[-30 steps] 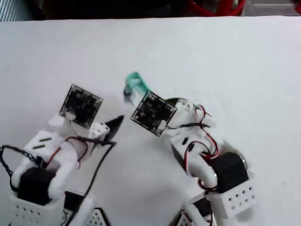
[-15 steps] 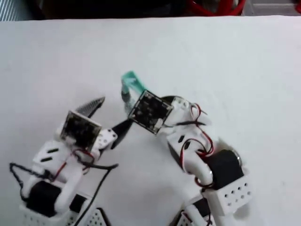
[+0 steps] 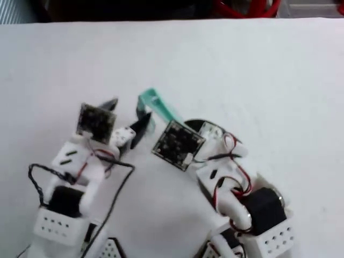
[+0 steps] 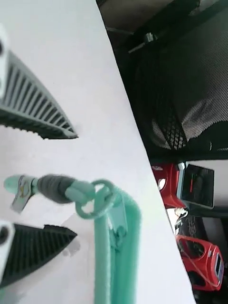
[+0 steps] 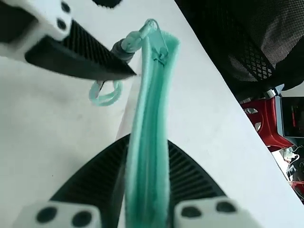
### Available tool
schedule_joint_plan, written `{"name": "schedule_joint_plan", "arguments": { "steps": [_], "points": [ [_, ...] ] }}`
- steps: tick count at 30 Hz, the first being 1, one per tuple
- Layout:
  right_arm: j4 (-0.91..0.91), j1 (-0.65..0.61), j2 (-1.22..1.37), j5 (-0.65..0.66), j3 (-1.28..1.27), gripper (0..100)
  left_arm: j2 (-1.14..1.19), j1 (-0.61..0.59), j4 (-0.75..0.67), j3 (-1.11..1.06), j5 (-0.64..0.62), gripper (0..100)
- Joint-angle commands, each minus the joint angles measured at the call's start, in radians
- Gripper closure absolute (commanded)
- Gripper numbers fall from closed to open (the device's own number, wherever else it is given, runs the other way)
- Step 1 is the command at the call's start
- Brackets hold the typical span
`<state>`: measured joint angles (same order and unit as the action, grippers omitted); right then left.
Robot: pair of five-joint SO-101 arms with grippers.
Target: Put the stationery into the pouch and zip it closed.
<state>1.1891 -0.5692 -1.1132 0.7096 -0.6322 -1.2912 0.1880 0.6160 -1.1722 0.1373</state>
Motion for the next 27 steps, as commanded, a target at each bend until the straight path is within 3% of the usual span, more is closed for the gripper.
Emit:
{"name": "schedule_joint_plan", "arguments": {
  "steps": [1, 7, 13, 20, 24, 27],
  "points": [
    [0.001, -0.015, -0.016, -0.009, 0.012, 97.8, 0.064, 0.064, -0.034, 0.012, -0.011, 71],
    [0.001, -0.010, -0.018, -0.009, 0.014, 97.8, 0.127, 0.068, -0.086, 0.003, -0.009, 73],
    [0.001, -0.012, -0.018, -0.009, 0.009, 97.8, 0.156, 0.090, -0.149, 0.003, 0.006, 90],
    [0.010, 0.012, -0.022, -0.009, 0.009, 97.8, 0.150, 0.104, -0.157, 0.009, 0.031, 92],
    [0.016, 0.019, -0.024, -0.008, 0.009, 97.8, 0.150, 0.071, -0.160, 0.012, 0.040, 98],
    [0.041, 0.015, -0.024, -0.003, 0.008, 97.8, 0.151, 0.019, -0.236, 0.012, 0.049, 98]
  ]
}}
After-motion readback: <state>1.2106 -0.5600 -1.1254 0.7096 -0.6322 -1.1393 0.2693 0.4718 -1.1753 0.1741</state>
